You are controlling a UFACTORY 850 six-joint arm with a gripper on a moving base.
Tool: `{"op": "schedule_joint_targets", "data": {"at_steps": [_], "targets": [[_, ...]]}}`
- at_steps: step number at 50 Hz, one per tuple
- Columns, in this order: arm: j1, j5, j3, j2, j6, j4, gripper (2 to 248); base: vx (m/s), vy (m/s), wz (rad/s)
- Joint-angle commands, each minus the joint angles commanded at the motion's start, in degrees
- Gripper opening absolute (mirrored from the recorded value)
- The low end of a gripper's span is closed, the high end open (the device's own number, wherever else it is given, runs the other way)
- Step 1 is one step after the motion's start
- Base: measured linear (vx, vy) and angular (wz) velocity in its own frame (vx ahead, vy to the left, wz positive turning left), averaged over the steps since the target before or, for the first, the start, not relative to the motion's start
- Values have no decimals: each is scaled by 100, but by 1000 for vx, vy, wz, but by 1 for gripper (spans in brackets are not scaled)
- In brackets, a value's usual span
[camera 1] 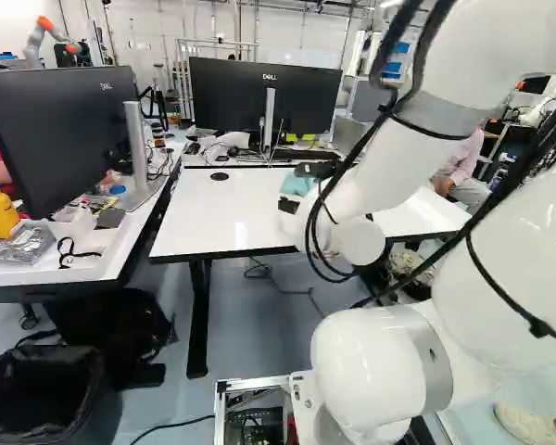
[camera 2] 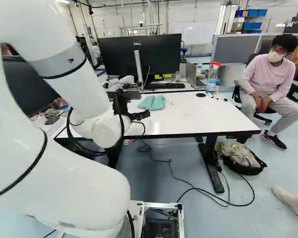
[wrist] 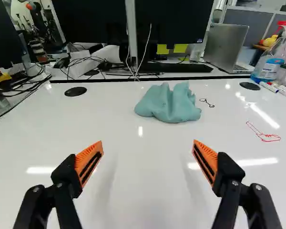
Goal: Clean the table with the green towel
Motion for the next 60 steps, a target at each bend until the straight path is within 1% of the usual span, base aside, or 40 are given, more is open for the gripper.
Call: {"op": "schedule_joint_targets", "data": {"at_steps": [18, 43, 60], "targets": [[-77, 0, -560, -599, 0, 0, 247, 0, 0, 0], [-235, 0, -1328, -1360, 0, 0, 247, 0, 0, 0], [-385, -15, -1802, -1617, 0, 0, 247, 0, 0, 0]]}}
